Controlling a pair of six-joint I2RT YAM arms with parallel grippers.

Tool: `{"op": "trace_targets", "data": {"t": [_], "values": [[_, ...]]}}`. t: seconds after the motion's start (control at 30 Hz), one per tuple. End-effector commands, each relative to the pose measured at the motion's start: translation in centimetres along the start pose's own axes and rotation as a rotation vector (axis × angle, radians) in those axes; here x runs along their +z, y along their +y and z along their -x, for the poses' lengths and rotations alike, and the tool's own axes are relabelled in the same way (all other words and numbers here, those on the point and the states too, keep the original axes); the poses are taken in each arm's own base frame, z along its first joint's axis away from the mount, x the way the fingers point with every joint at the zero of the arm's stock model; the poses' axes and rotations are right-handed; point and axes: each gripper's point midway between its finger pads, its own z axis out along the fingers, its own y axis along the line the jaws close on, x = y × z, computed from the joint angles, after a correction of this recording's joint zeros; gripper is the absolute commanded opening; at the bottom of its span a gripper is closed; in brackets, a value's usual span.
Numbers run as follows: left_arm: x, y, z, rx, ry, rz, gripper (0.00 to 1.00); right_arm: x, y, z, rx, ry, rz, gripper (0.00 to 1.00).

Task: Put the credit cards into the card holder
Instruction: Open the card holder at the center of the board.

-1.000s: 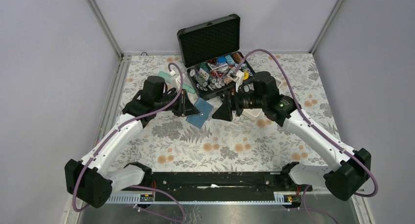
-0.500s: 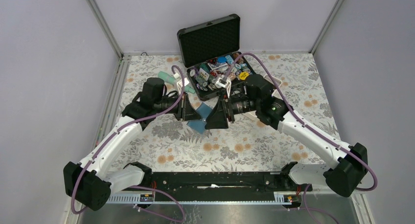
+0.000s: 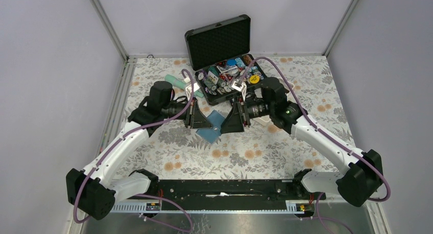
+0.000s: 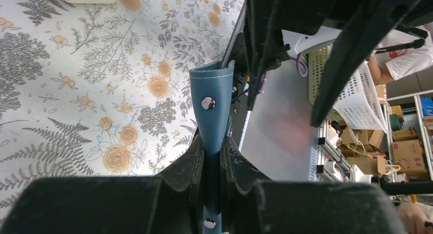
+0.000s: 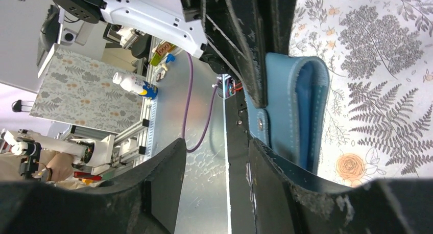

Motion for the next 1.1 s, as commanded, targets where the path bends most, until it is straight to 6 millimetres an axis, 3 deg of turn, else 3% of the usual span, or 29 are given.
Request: {"op": "trace_targets", "data": {"t": [0.0, 0.13, 0.57, 1.07], "values": [[0.1, -1.9, 0.6, 0.056, -0.017, -0.111, 0.0, 0.1, -0.7, -0.9, -0.011, 0.023, -0.014, 0.55], [-0.1, -2.7, 0.5, 0.069, -0.019, -0.15, 0.0, 0.1, -2.2, -1.6, -0.017, 0.042, -0.066, 0.54], [-0.2, -3.6, 0.4, 0.088, -0.021, -0.189, 0.0, 2.3, -2.6, -2.7, -0.012, 0.101, -0.03, 0.5], [-0.6, -4.0, 0.8, 0.123, -0.05, -0.18, 0.0, 2.5, -3.9, -4.2, -0.002, 0.122, -0.101, 0.43]]}}
